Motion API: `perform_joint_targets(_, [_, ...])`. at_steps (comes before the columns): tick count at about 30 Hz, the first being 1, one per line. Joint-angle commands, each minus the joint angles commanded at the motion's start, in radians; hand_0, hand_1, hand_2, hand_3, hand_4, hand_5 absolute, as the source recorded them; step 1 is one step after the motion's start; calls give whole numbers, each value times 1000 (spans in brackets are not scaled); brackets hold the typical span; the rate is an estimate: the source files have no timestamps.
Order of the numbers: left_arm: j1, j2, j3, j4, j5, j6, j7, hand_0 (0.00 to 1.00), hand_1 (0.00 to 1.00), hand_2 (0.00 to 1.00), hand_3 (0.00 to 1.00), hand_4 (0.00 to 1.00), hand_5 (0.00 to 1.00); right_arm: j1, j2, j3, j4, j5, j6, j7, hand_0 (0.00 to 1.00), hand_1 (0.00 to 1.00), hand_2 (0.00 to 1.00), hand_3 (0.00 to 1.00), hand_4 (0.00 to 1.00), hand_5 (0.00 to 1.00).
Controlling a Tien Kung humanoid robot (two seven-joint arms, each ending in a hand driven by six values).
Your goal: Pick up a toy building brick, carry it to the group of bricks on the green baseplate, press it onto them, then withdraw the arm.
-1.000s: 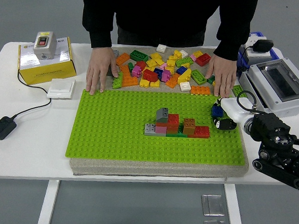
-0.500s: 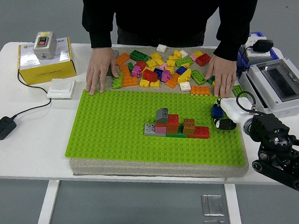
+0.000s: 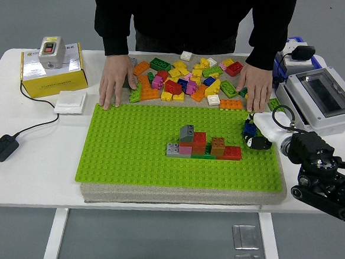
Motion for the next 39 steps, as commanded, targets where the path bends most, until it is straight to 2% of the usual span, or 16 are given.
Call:
perform_joint_targets(8, [2, -1, 1, 0, 1, 2, -2, 710, 679, 626, 701, 112, 655, 3, -1, -1, 0, -3, -3, 0, 52, 180, 651, 646, 416, 372])
perform_joint_targets(9, [2, -1, 1, 0, 1, 3, -2, 710, 679, 624, 701, 114, 654, 4, -1, -1, 0, -4, -3, 0, 55, 179, 653, 650, 376, 333])
perform_joint_targets(13, [1, -3, 2, 0, 1, 4, -4, 710, 679, 624, 701, 114, 654, 8, -5, 6, 4, -9, -5, -1, 55, 179, 653, 650, 376, 333])
perform_joint_targets(24, [1, -3, 3, 0, 1, 6, -7, 708, 678, 626, 702, 114, 663, 7, -37, 47, 50, -27, -5, -11, 47, 177, 650, 650, 371, 333])
perform_joint_targets(28, [1, -3, 6, 0, -4, 8, -8, 708, 678, 624, 703, 112, 669, -15, -66, 73, 102, -36, -1, -18, 46, 175, 649, 649, 367, 331])
perform_joint_targets(35, [6, -2, 6, 0, -7, 10, -7, 707, 677, 624, 702, 114, 672, -83, -149, 138, 250, -60, 9, -37, 45, 175, 647, 644, 364, 329])
perform_joint_targets(39, [7, -1, 2, 0, -3, 9, -6, 706, 676, 623, 702, 114, 672, -110, -165, 158, 317, -54, 6, -38, 46, 174, 648, 644, 363, 327])
